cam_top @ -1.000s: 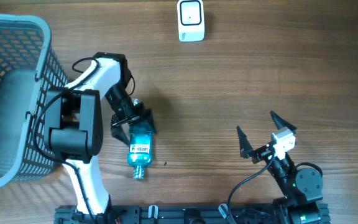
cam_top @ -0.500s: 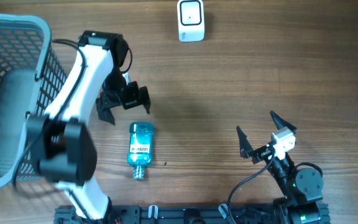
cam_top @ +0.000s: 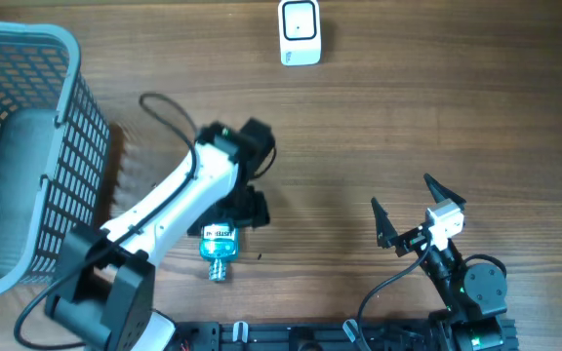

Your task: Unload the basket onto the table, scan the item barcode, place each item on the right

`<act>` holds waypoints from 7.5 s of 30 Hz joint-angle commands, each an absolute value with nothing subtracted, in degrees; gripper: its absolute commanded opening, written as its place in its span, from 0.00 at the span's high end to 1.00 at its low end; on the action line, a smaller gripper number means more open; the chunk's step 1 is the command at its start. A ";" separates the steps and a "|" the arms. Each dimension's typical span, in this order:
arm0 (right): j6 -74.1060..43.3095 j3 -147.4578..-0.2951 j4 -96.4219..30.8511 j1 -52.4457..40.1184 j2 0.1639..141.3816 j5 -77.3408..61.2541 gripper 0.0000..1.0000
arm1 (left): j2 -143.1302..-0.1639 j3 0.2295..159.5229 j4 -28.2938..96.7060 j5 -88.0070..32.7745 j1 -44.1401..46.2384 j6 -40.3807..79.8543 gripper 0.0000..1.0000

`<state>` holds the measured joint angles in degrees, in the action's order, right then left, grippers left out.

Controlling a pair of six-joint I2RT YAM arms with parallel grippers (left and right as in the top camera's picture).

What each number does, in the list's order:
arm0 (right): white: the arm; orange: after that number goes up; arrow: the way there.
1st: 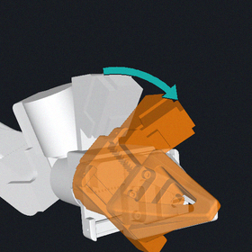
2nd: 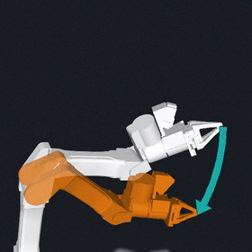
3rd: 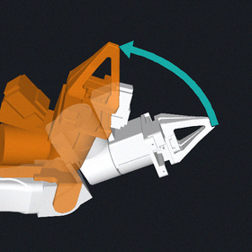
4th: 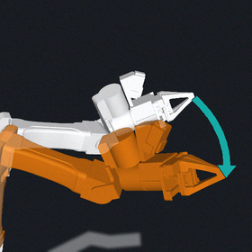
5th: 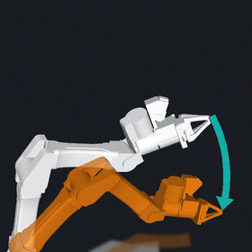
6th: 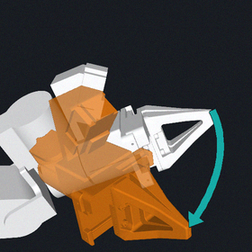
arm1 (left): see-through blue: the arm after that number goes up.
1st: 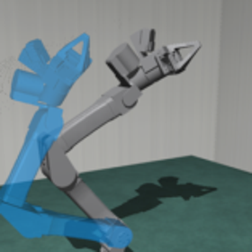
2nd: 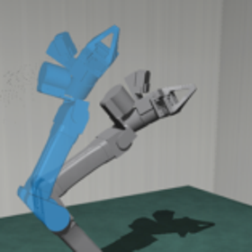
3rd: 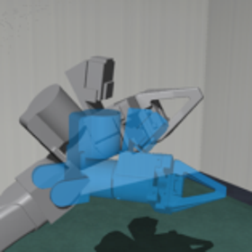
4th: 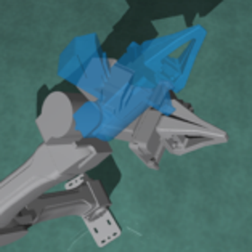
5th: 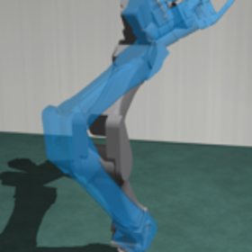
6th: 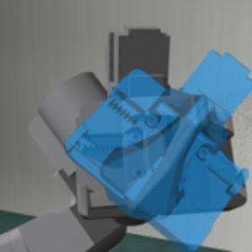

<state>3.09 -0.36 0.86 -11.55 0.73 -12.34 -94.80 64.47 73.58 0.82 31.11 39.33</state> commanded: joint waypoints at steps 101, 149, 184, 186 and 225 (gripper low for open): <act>-59.33 -0.30 1.87 -11.38 0.49 -22.85 0.00 | -24.05 57.12 66.59 12.49 23.11 30.39 0.00; -10.48 -44.40 -30.06 -37.15 65.91 -19.77 0.19 | -24.05 57.12 71.83 12.49 23.11 30.39 0.00; -17.15 -49.63 -21.65 -50.33 94.83 -0.75 0.39 | -24.05 57.12 71.85 12.49 23.11 30.39 0.00; -17.19 -49.63 -20.16 -50.30 95.90 -0.60 0.40 | -24.05 57.12 71.83 12.49 23.14 30.39 0.00; -10.37 -65.54 -30.50 -35.48 89.91 -32.95 0.95 | -24.05 57.12 71.85 12.49 23.11 30.39 0.00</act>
